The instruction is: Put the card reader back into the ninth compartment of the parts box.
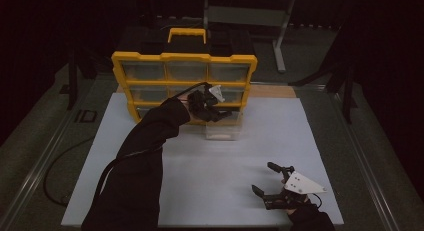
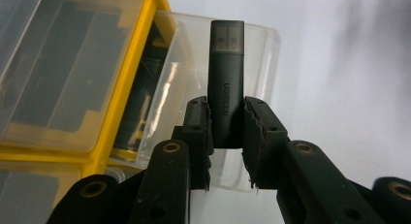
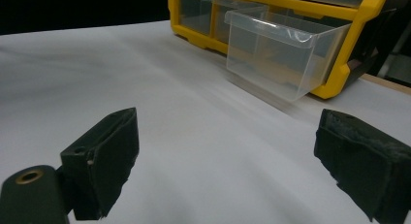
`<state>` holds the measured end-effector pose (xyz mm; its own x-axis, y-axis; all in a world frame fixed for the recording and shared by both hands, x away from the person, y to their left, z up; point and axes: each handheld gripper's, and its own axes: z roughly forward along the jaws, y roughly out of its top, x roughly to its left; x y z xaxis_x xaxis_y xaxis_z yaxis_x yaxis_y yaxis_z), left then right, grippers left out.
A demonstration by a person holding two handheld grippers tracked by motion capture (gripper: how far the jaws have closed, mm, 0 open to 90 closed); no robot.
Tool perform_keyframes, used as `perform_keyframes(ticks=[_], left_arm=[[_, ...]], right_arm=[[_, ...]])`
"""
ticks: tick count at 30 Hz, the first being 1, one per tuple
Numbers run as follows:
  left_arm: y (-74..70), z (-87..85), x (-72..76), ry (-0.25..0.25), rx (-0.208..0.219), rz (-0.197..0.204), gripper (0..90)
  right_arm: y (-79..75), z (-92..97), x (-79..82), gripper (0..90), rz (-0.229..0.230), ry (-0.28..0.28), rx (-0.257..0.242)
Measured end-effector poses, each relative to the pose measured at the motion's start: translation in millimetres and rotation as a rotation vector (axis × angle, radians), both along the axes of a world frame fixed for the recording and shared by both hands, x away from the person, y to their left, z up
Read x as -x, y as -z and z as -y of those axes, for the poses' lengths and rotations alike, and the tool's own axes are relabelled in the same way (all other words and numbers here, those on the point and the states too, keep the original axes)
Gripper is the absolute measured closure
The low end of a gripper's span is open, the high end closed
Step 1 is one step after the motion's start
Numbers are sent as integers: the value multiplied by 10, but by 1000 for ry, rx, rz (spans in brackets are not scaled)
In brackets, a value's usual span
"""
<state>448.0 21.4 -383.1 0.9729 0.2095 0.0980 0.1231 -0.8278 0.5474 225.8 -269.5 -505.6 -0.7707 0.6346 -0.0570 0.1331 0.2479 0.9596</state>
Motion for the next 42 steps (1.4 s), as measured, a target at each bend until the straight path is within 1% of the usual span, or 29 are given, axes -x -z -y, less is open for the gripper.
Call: perform_keyframes(ticks=[1,6,7,13,14,15,19,20,21,23,25,27,28,29,30,31,32,34,35,36,37,39,40,41,42], left_arm=[[18,5,-5,4,0,-3,740],[82,29,-43,-16,-9,-12,739],[92,37,-46,-21,-5,-21,739],[159,114,-83,-35,-40,-40,738],[165,121,-87,-29,-45,-36,738],[175,130,-88,-37,-48,-37,738],[183,144,-102,-38,-54,-36,737],[181,153,-88,-50,-60,-36,735],[169,155,-88,-55,-68,-21,730],[137,150,-94,-71,-53,-7,631],[88,137,-93,-85,-33,-9,551],[45,129,-82,-98,-30,-7,491],[13,120,-75,-91,-27,-10,484],[-2,119,-65,-94,-30,-3,469],[-24,113,-55,-94,-31,-1,438],[-44,105,-45,-97,-30,-11,435],[-56,101,-37,-102,-36,-6,398],[-79,83,-18,-102,-37,-12,362],[-94,73,-9,-106,-42,-3,331],[-106,60,-2,-103,-37,-12,317],[-118,51,8,-108,-40,-3,291],[-153,23,27,-111,-31,-6,261],[-153,23,27,-111,-31,-6,229],[-181,-7,42,-109,-27,-12,229],[-195,-22,50,-116,-23,-8,159]], right_arm=[[-1,0,1,89,1,0,-2],[1,2,-1,89,-1,1,-1],[1,1,-1,90,-1,0,-1],[-1,0,1,89,-1,0,-1],[-2,0,2,89,1,1,-3],[-3,0,3,90,1,2,-3],[-2,3,1,90,0,1,-1],[-2,3,2,90,1,1,-2],[-3,2,2,90,1,2,-3],[-2,4,0,90,0,1,-2],[-3,3,1,89,1,1,-2],[-4,1,4,89,2,2,1],[-4,0,3,90,2,2,1],[-4,1,3,90,2,2,0],[-5,1,3,89,2,3,0],[-5,1,4,89,2,3,-1],[-7,2,4,89,3,3,0],[-9,0,7,89,1,2,-1],[-8,0,7,90,2,2,-1],[-8,0,6,90,3,2,-1],[-8,1,5,90,3,3,0],[-6,1,3,90,3,4,1],[-6,1,3,90,3,4,1],[-6,1,3,90,2,5,0],[-7,1,3,90,4,5,0]])
